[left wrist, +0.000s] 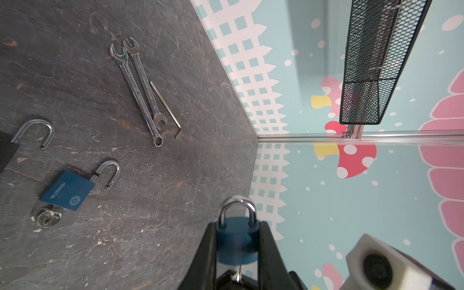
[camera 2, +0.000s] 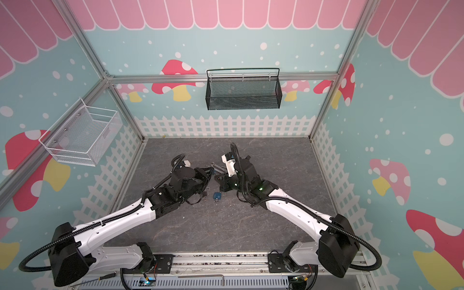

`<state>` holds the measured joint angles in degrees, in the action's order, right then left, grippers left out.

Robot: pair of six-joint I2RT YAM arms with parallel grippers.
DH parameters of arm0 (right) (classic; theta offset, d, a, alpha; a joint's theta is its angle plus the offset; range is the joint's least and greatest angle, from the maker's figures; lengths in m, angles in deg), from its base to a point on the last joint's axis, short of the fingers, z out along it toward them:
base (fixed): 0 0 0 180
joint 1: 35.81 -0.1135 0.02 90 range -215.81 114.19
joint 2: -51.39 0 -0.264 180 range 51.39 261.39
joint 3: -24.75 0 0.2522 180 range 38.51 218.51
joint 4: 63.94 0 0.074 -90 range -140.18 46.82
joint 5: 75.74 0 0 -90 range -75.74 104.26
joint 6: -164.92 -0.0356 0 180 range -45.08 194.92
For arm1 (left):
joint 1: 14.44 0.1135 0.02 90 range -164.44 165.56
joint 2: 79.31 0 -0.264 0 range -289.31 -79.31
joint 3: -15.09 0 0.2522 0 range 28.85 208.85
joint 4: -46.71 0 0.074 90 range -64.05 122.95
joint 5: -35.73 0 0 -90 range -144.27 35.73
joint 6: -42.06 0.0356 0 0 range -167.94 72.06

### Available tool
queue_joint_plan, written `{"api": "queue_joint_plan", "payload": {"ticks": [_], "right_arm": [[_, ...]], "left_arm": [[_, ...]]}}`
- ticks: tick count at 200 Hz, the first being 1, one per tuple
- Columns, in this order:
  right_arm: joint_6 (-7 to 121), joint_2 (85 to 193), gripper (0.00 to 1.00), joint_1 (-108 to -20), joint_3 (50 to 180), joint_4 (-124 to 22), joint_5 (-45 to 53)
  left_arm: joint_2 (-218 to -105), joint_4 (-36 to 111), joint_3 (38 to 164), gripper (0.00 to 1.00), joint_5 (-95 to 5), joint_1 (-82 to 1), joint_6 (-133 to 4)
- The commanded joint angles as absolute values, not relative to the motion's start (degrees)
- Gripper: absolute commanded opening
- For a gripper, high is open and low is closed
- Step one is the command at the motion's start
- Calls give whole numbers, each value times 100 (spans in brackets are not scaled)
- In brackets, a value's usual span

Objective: Unlock with the key

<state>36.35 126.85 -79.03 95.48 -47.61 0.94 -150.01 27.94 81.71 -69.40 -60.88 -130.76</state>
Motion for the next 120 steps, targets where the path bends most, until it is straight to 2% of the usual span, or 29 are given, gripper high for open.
{"api": "queue_joint_plan", "payload": {"ticks": [1, 78, 120], "right_arm": [[3784, 12598, 0, -7943, 9566, -5084, 317], [4152, 12490, 0, -7965, 9689, -4331, 338], [4070, 12626, 0, -8054, 9660, -4359, -81]], "left_arm": [[-14877, 2803, 7967, 0, -6496, -6045, -13290], [-14520, 3237, 7430, 0, -6475, -5708, -13737], [-14306, 3611, 7074, 0, -6540, -5655, -14144]]}}
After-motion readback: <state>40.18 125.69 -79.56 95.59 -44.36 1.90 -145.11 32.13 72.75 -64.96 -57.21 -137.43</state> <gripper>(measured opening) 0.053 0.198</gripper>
